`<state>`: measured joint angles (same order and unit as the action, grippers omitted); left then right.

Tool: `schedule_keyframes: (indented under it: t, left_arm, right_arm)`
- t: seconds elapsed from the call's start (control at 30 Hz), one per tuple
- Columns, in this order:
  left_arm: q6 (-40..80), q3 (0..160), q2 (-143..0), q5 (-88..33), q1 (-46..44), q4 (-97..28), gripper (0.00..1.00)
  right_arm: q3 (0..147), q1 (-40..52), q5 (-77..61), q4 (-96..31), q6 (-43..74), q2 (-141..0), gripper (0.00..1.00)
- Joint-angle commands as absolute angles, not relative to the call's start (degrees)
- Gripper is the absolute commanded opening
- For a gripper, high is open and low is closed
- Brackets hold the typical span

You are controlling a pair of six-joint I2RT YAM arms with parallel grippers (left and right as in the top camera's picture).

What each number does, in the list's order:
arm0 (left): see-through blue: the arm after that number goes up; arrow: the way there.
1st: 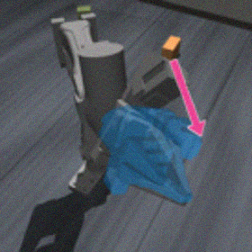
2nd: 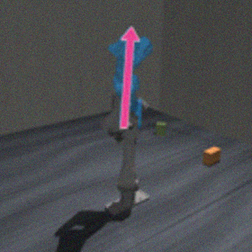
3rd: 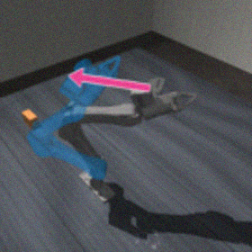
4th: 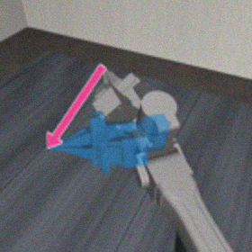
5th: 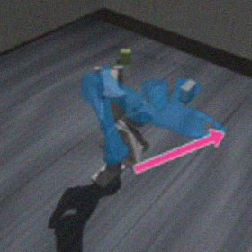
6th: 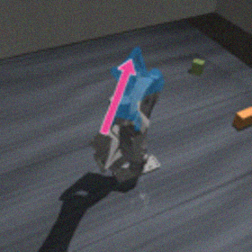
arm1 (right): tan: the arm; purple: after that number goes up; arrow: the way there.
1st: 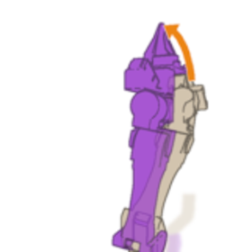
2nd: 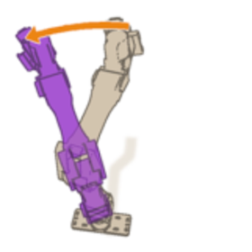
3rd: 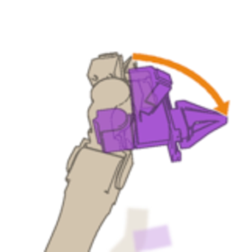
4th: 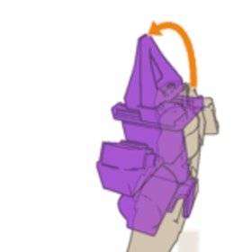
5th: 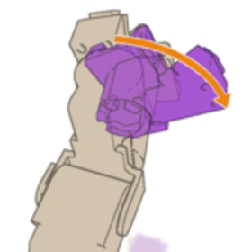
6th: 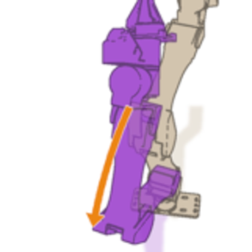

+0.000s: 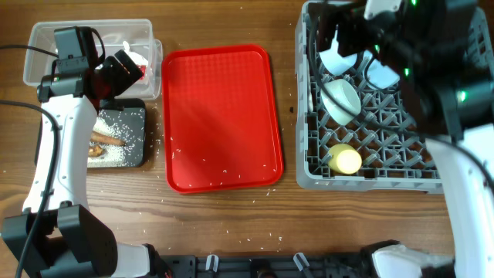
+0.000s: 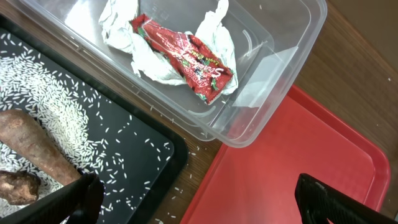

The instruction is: Sort waste into correct bins and load items into the dishwasher rack

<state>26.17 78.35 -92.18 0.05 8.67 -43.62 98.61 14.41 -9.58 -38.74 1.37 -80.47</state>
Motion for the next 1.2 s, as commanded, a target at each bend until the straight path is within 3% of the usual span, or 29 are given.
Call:
schedule_keyframes:
  t: [0.0, 0.27, 0.57, 1.0, 1.17]
  left_arm:
    - [25.3, 78.7, -92.6, 0.0, 8.6, -43.5, 1.0]
    - [25.3, 78.7, -92.6, 0.0, 8.6, -43.5, 1.0]
    - [25.3, 78.7, -92.6, 0.0, 8.6, -43.5, 1.0]
    - [25.3, 78.7, -92.6, 0.0, 8.6, -43.5, 1.0]
    - [25.3, 78.7, -92.6, 0.0, 8.6, -43.5, 1.0]
  right_arm:
    - [84.4, 14.2, -8.4, -30.3, -2.0, -72.1, 1.0]
    - [58.3, 13.9, -3.4, -15.6, -7.2, -52.9, 1.0]
    - [31.3, 6.0, -3.2, -1.4, 1.7, -27.9, 1.0]
    - [4.7, 5.6, -2.6, 10.5, 5.3, -6.9, 1.0]
    - [0.3, 5.6, -2.6, 8.5, 6.6, -2.0, 1.0]
